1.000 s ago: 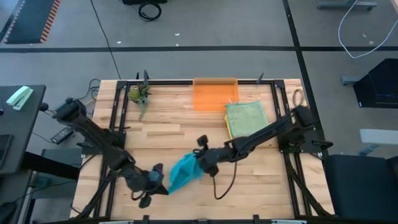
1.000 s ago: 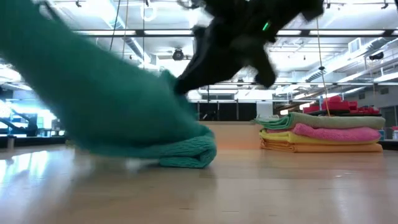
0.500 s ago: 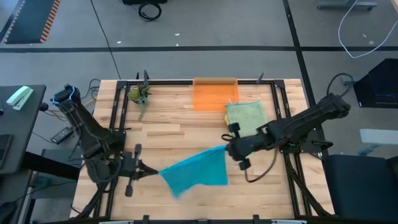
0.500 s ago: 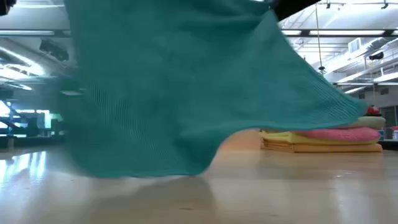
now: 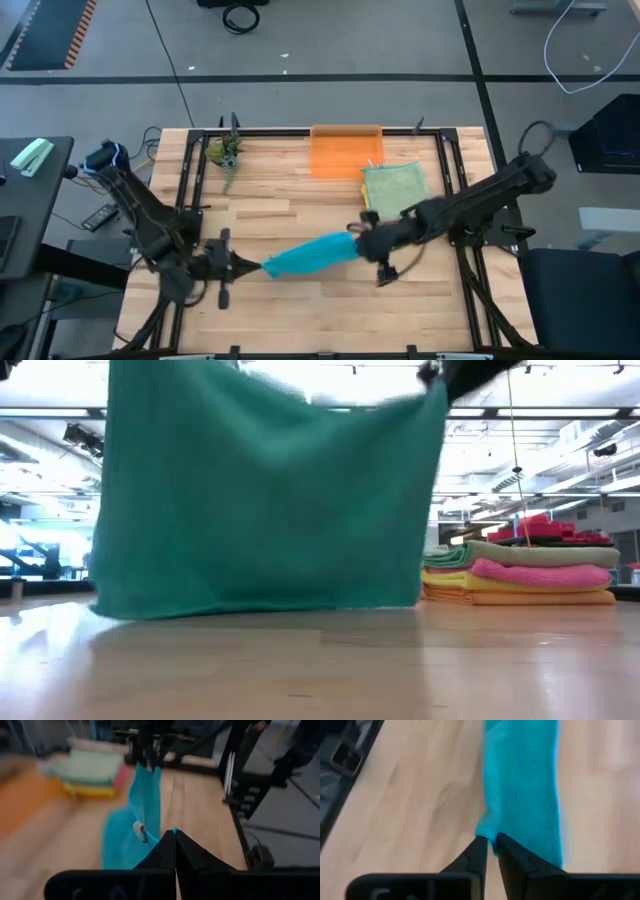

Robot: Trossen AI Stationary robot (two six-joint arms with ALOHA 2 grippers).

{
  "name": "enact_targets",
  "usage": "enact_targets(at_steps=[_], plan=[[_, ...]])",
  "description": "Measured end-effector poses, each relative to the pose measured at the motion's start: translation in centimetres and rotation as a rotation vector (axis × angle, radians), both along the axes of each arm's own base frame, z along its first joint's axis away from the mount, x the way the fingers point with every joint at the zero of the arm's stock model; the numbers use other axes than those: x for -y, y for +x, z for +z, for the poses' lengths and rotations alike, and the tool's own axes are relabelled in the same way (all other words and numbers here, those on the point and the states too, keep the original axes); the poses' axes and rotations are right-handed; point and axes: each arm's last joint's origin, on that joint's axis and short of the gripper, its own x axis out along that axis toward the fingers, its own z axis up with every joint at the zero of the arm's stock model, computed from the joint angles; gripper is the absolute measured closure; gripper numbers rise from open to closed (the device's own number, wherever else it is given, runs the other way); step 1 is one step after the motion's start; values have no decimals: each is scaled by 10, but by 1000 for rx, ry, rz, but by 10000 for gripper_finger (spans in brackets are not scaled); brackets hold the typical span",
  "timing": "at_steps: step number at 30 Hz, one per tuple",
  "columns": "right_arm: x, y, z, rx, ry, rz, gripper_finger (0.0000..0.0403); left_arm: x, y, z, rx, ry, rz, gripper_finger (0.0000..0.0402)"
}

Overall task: Fold microfiber towels
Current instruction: Fold the blue microfiber cloth

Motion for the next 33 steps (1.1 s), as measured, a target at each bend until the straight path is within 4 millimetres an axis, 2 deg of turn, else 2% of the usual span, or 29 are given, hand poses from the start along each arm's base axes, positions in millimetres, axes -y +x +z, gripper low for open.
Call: enact_targets(at_steps=[3,7,10,13,16,19,21,24,26,30,33], plan=[[-20,9,-48,-96,65,-4,338,13,12,-24,-77,-33,3,398],[-49,9,-114,-170,43,53,314,35,28,-60,-152,-44,12,397],[-60,5,-143,-244,25,17,289,46,36,-84,-203,-48,-8,395],[-66,6,-145,-292,59,-56,257,51,39,-96,-232,-52,-17,398],[-61,2,-134,-311,66,-114,220,52,40,-99,-238,-62,-13,396],[-53,9,-104,-128,68,-162,190,52,40,-98,-236,-62,-14,392],[-44,10,-95,-49,12,-218,176,52,40,-98,-233,-63,-15,395],[-30,15,-98,-8,-23,-246,167,52,40,-98,-233,-64,-16,397],[-27,23,-99,30,15,-237,169,52,40,-98,-233,-64,-16,393],[-20,32,-126,-36,-2,-218,179,52,40,-98,-232,-64,-16,392],[-20,39,-131,-16,16,-215,185,52,40,-98,-233,-62,-16,397]])
